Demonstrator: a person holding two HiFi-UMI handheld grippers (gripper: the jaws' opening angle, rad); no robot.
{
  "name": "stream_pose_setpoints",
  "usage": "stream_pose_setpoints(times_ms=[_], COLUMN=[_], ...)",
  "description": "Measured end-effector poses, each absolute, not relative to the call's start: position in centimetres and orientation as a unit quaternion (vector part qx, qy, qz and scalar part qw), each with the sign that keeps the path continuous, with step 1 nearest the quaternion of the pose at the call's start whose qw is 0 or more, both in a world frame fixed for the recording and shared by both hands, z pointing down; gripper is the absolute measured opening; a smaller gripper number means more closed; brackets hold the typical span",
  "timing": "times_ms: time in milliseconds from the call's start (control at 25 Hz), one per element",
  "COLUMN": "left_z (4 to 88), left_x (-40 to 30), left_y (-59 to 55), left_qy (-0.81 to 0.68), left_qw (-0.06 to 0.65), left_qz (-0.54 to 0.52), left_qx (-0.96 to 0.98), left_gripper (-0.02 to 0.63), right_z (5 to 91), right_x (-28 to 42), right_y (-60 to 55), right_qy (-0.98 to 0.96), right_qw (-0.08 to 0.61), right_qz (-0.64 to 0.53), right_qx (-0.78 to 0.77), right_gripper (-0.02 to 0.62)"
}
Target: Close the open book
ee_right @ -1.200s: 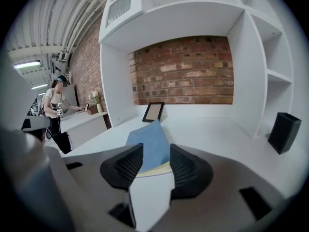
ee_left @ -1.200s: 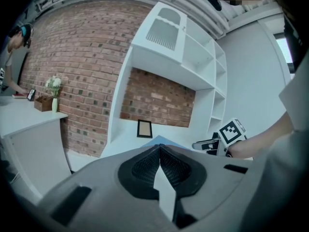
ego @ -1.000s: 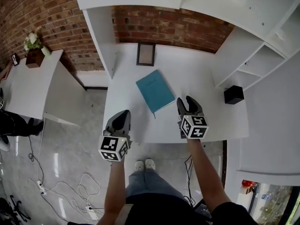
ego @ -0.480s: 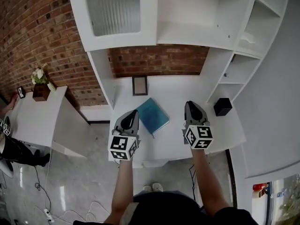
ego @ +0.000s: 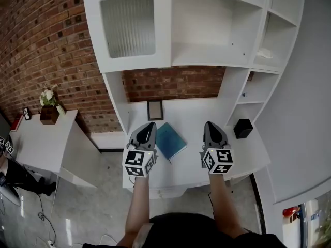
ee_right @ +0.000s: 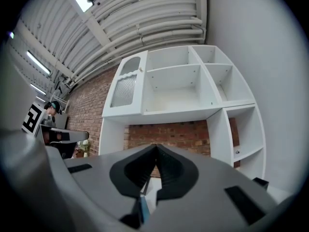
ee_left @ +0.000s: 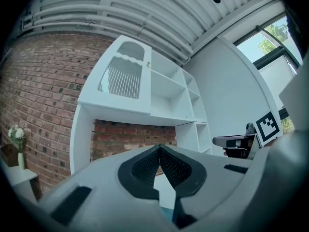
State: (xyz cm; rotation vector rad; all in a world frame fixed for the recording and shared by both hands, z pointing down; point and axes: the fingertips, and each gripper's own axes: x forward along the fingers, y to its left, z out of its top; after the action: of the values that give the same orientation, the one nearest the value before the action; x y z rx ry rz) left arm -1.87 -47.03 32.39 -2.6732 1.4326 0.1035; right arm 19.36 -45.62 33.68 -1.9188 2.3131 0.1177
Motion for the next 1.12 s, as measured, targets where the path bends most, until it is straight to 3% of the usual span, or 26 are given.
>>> stream_pose_setpoints(times_ms=[1120], left_z=[34.1], left_x=[-2.4], left_y=[-47.0], left_qy=[0.476], left_qw=[0.037], left_qz=[0.023], left_qx=[-0.878], left_gripper=[0.009], right_z=[35.8], right_x=[19.8], right_y=[-44.7], right_qy=[0.756], right_qw=[0.047], right_qz=[0.018], right_qx=[-0.653], right_gripper=[-0.003])
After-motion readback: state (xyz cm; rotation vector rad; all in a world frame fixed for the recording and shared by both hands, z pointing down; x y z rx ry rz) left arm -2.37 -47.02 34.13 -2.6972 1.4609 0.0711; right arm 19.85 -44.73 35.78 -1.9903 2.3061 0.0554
